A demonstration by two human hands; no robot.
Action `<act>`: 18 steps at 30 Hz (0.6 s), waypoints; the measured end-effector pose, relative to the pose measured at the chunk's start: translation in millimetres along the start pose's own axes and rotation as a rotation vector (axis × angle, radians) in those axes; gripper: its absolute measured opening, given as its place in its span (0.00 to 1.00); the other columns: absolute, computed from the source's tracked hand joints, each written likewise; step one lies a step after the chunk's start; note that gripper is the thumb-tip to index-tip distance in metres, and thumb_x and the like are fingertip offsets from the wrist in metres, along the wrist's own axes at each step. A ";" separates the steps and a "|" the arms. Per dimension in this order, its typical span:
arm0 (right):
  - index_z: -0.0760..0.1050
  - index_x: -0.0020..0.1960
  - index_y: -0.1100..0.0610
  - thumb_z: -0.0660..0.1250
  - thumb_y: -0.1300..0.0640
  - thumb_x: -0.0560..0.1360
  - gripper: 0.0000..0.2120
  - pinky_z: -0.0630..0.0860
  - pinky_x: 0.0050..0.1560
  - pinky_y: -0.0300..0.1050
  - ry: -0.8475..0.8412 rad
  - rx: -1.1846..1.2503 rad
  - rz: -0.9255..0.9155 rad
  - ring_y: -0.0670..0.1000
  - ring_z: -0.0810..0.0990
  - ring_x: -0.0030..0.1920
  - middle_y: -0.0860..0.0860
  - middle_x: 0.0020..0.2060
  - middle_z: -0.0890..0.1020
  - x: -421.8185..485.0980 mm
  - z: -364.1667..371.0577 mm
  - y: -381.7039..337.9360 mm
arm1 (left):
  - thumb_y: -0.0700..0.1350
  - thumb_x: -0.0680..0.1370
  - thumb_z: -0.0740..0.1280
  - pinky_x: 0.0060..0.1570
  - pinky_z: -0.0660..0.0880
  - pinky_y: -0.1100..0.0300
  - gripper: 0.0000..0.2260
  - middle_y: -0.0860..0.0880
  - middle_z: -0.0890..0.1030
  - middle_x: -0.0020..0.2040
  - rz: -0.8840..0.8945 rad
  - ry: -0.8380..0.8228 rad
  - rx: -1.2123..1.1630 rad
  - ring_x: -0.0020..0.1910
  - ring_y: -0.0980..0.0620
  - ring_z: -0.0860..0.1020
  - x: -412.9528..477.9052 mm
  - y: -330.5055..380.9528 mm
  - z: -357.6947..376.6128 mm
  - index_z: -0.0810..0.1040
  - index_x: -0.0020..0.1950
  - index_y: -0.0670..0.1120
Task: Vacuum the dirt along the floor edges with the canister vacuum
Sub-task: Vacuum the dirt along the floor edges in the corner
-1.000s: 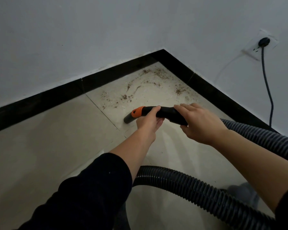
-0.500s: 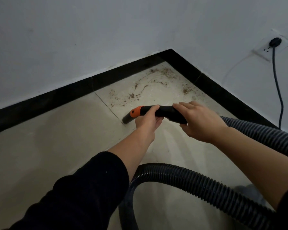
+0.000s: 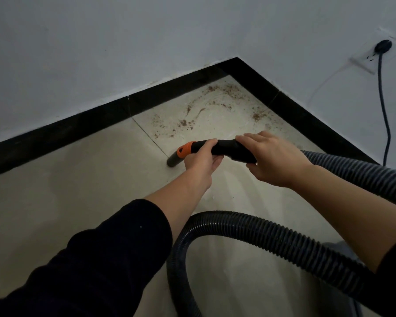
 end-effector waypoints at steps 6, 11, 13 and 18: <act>0.67 0.66 0.51 0.65 0.57 0.73 0.22 0.78 0.44 0.49 -0.014 -0.014 -0.017 0.52 0.73 0.52 0.47 0.53 0.78 -0.7 0.0 -5.9 | 0.42 0.75 0.73 0.46 0.81 0.62 0.17 0.40 0.83 0.51 -0.006 0.017 -0.005 0.46 0.49 0.84 -4.2 -0.8 -6.8 0.75 0.60 0.36; 0.69 0.66 0.51 0.65 0.58 0.73 0.21 0.78 0.44 0.49 0.000 -0.007 -0.040 0.53 0.74 0.52 0.48 0.53 0.78 -0.9 -4.6 -10.2 | 0.42 0.75 0.73 0.45 0.81 0.63 0.17 0.40 0.83 0.51 -0.003 0.034 -0.007 0.42 0.50 0.84 -8.0 -0.9 -11.4 0.75 0.60 0.37; 0.69 0.66 0.52 0.64 0.58 0.73 0.21 0.78 0.45 0.50 0.000 0.000 -0.041 0.53 0.75 0.53 0.48 0.54 0.79 -1.4 -5.3 -11.2 | 0.42 0.75 0.73 0.45 0.81 0.63 0.17 0.40 0.83 0.51 -0.002 0.040 -0.006 0.42 0.50 0.84 -9.4 -1.7 -12.9 0.76 0.60 0.37; 0.69 0.66 0.51 0.65 0.58 0.73 0.21 0.79 0.45 0.51 0.000 0.012 -0.053 0.53 0.75 0.53 0.48 0.53 0.79 -2.4 -6.2 -11.9 | 0.43 0.75 0.73 0.45 0.81 0.64 0.17 0.40 0.83 0.52 -0.015 0.045 -0.015 0.42 0.50 0.84 -11.1 -4.7 -14.9 0.76 0.60 0.37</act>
Point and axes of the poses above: each hand's wrist, its own x-axis towards the middle knuckle, its own z-axis out of the palm, y = z × x, the point moved 9 cm from there along x, towards the middle knuckle
